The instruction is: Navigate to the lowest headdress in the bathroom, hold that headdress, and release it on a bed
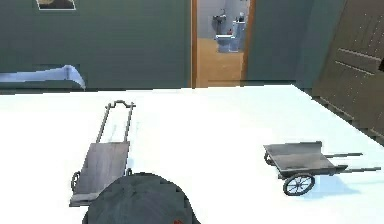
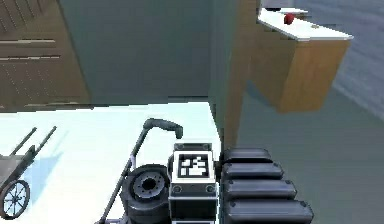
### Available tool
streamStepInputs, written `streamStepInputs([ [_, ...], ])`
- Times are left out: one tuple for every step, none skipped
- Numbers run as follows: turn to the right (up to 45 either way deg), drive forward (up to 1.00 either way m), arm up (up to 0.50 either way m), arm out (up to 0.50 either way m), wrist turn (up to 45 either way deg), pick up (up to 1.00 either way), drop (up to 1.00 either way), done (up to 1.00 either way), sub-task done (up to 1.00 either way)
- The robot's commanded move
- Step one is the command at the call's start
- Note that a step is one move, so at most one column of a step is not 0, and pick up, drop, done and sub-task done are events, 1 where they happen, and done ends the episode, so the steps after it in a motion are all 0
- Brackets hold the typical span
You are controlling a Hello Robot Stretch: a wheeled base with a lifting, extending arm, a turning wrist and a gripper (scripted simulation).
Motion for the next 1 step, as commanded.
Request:
streamStepInputs([
  [-3.0,0.00,0.00,0.00,0.0,0.00,0.00,0.00,0.00],
])
